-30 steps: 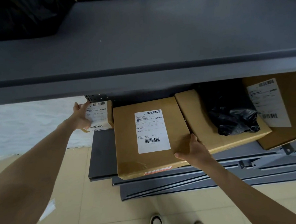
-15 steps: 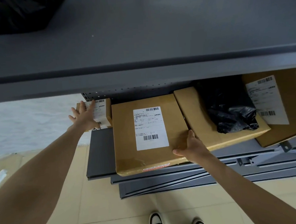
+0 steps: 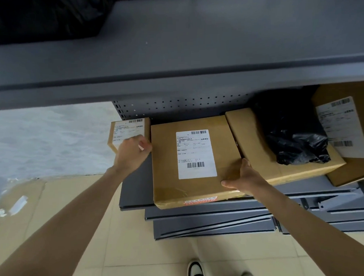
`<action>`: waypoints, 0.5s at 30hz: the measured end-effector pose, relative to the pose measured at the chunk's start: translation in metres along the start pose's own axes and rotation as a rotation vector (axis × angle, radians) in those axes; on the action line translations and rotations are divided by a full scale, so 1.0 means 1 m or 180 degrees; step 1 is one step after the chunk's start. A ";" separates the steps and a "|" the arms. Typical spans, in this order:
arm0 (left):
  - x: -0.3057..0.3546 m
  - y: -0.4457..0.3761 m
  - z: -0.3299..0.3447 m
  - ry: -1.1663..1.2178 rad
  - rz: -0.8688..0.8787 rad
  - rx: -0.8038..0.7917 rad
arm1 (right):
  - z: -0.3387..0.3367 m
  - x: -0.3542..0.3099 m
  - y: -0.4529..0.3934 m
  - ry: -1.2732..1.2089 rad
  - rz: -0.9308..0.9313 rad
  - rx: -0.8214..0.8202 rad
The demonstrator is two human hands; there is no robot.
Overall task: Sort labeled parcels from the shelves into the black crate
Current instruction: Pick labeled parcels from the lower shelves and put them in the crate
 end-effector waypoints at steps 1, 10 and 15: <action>0.004 0.004 0.000 -0.0004 -0.0041 -0.0004 | 0.000 0.000 0.001 -0.0032 0.0000 0.0009; 0.015 0.053 0.042 0.1449 -0.1778 -0.1666 | -0.001 0.006 0.015 -0.0322 -0.0095 0.0137; 0.019 0.074 0.036 0.1663 -0.1904 -0.1424 | -0.012 0.015 0.032 -0.0560 -0.0229 0.0275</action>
Point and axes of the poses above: each hand's wrist, its own y-axis away from the middle knuckle, its own z-axis out of the palm, x = y × z, the point moved 5 cm from there along -y, towards the middle knuckle, and after that the axes turned 3 degrees about -z, right-handed, at the moved point
